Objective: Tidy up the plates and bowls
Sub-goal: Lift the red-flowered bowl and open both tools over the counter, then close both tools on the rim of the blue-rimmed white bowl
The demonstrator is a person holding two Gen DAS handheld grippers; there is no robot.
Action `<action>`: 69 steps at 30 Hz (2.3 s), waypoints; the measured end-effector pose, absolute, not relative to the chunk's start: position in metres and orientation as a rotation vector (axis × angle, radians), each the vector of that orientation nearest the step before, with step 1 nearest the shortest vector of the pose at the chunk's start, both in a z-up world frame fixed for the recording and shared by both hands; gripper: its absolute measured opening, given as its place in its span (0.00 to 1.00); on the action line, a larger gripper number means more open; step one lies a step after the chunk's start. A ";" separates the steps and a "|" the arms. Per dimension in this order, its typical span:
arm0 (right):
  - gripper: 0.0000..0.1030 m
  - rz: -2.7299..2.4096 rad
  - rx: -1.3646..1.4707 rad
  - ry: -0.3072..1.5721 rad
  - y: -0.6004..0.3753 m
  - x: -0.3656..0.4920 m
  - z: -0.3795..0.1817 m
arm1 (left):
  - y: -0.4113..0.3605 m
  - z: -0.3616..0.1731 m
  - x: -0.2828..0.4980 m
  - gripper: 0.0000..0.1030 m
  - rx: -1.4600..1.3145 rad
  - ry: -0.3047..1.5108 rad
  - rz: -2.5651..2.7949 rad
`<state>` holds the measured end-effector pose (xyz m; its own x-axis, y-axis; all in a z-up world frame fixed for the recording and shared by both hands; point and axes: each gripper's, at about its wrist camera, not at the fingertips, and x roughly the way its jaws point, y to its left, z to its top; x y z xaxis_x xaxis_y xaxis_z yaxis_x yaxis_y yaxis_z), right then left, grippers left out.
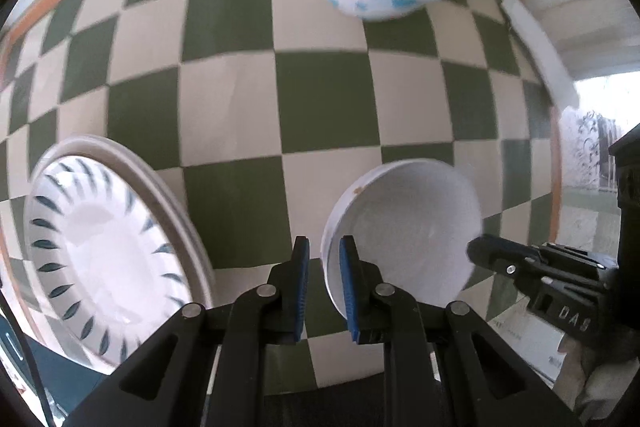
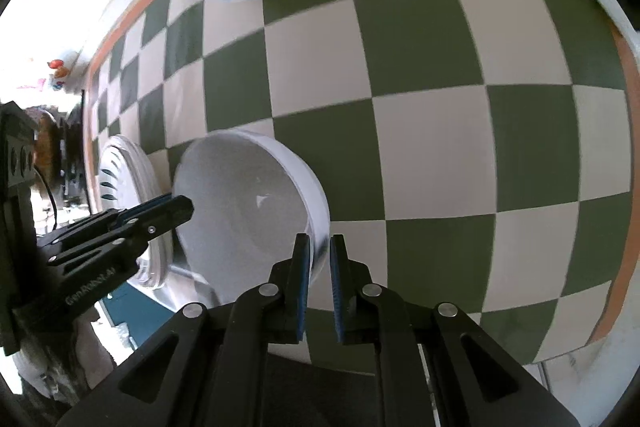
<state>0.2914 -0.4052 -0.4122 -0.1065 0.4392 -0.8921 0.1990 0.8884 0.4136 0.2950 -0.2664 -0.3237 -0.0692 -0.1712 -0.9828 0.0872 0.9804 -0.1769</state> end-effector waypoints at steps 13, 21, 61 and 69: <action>0.42 0.189 0.546 1.481 -0.434 0.391 -0.358 | -0.252 -0.295 0.405 0.24 -0.191 1.507 -0.129; 0.42 0.140 0.549 1.493 -0.434 0.468 -0.396 | -0.252 -0.332 0.476 0.25 -0.260 1.593 -0.141; 0.09 0.170 0.521 1.463 -0.430 0.408 -0.344 | -0.305 -0.259 0.402 0.12 -0.072 1.492 -0.263; 0.09 0.171 0.508 1.464 -0.425 0.343 -0.318 | -0.304 -0.247 0.347 0.13 -0.032 1.502 -0.323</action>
<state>0.3429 -0.4245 -0.3185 0.1171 0.4119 -0.9037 0.1931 0.8831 0.4276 0.3466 -0.3039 -0.2468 0.0346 -0.2299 -0.9726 0.1900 0.9569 -0.2194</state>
